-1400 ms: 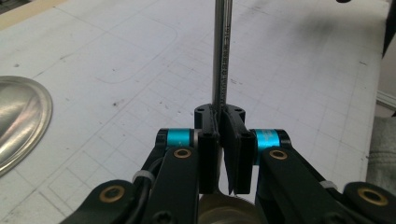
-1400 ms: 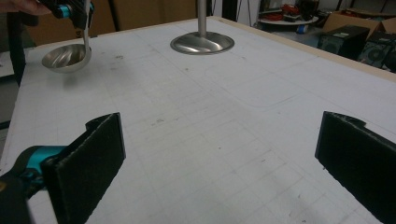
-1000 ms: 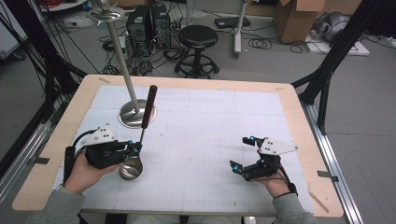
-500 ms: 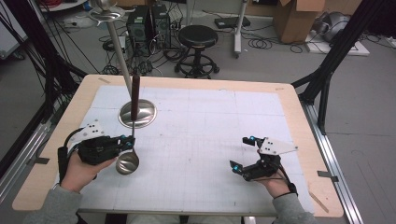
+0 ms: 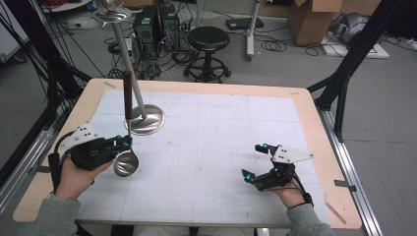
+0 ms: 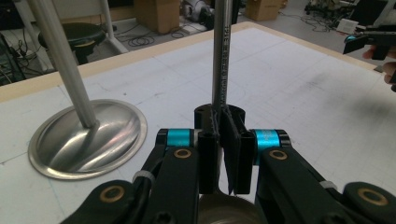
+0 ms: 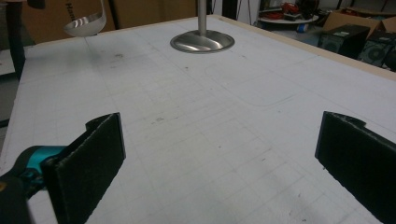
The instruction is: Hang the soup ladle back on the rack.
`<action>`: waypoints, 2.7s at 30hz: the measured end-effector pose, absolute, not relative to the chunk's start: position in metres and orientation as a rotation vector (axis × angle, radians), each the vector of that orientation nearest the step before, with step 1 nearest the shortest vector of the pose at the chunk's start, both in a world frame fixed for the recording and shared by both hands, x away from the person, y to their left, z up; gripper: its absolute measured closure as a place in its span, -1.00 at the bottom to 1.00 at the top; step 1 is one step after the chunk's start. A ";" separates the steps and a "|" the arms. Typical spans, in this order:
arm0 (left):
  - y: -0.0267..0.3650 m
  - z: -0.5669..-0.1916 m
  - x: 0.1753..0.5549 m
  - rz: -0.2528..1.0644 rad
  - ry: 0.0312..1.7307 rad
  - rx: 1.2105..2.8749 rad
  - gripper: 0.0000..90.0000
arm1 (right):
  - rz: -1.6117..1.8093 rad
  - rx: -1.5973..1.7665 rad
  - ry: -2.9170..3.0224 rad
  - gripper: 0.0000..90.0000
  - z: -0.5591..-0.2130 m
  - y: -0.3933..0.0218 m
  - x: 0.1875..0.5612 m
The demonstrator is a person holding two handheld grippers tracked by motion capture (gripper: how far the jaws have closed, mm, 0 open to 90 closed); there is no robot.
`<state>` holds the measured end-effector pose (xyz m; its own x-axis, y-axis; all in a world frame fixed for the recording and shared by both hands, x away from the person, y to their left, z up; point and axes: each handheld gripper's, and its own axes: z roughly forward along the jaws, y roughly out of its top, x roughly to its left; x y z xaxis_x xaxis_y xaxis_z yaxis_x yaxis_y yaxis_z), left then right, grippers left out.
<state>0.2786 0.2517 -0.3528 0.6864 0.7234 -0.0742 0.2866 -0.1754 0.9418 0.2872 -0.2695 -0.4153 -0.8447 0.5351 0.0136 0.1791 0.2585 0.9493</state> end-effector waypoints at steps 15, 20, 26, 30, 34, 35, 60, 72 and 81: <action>0.288 -0.347 0.280 0.543 0.871 1.669 0.87 | 1.612 0.664 2.226 -0.99 -0.415 -0.269 0.287; 0.291 -0.345 0.284 0.542 0.874 1.667 0.87 | 1.612 0.660 2.228 -0.99 -0.415 -0.269 0.287; 0.293 -0.339 0.290 0.538 0.865 1.667 0.87 | 1.606 0.668 2.232 -0.99 -0.416 -0.269 0.287; 0.297 -0.334 0.294 0.549 0.864 1.662 0.87 | 1.604 0.670 2.232 -0.99 -0.416 -0.269 0.287; 0.302 -0.331 0.300 0.547 0.876 1.656 0.87 | 1.605 0.667 2.235 -0.99 -0.416 -0.269 0.287; 0.303 -0.331 0.301 0.544 0.867 1.656 0.87 | 1.606 0.671 2.232 -0.99 -0.416 -0.269 0.287; 0.294 -0.300 0.328 0.556 0.855 1.671 0.87 | 1.602 0.667 2.244 -0.99 -0.417 -0.268 0.287; 0.296 -0.293 0.335 0.552 0.843 1.695 0.87 | 1.599 0.662 2.249 -0.99 -0.417 -0.267 0.287; 0.293 -0.285 0.336 0.566 0.839 1.711 0.87 | 1.597 0.665 2.250 -0.99 -0.417 -0.266 0.287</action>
